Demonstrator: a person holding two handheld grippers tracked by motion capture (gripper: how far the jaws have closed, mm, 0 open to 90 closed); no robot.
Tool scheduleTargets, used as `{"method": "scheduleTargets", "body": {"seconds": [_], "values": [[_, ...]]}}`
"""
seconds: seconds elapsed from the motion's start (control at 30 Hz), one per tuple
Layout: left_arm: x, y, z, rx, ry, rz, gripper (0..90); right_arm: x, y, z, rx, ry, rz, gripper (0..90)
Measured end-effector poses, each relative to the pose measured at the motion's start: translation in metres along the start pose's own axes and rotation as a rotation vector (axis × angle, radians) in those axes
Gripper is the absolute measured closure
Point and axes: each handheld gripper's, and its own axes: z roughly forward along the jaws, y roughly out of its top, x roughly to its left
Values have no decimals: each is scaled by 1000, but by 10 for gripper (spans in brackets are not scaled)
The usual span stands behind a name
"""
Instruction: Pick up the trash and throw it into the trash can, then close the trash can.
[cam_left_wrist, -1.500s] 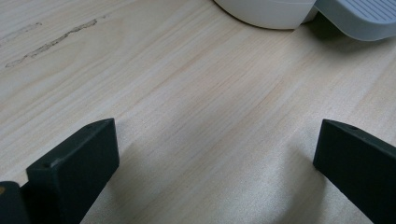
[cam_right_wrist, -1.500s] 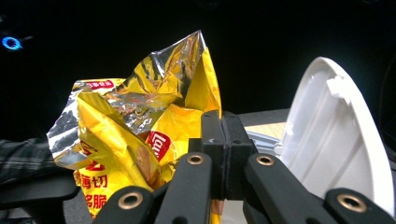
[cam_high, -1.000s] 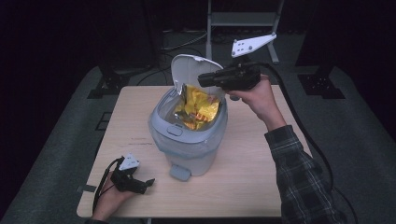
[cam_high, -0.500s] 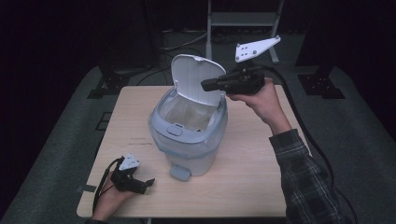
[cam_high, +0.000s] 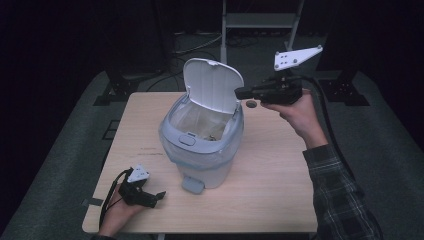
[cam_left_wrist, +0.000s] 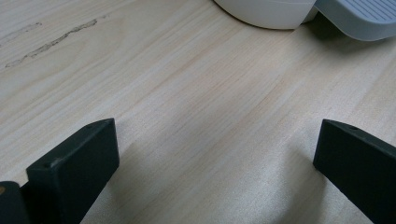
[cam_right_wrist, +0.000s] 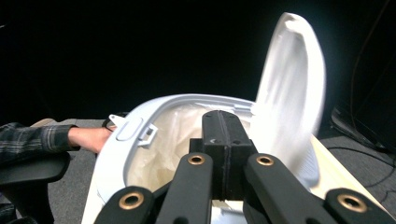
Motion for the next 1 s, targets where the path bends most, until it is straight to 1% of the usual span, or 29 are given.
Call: {"method": "scheduleTargets", "body": {"seconds": [0.2,0.3,0.33,0.47,0.73,0.77,1.0], "values": [[0,0,0,0,0,0,0,-9,-6,-12,-25,-31,21,900],[0,0,0,0,0,0,0,-12,-8,-14,-28,-39,26,900],[0,0,0,0,0,0,0,-16,-9,-16,-30,-51,33,900],[0,0,0,0,0,0,0,-22,-11,-19,-48,-64,44,900],[0,0,0,0,0,0,0,-31,-12,-17,-55,-77,58,900],[0,0,0,0,0,0,0,-33,-13,-16,-55,-81,63,900],[0,0,0,0,0,0,0,-41,-15,-10,-57,-74,77,900]]}}
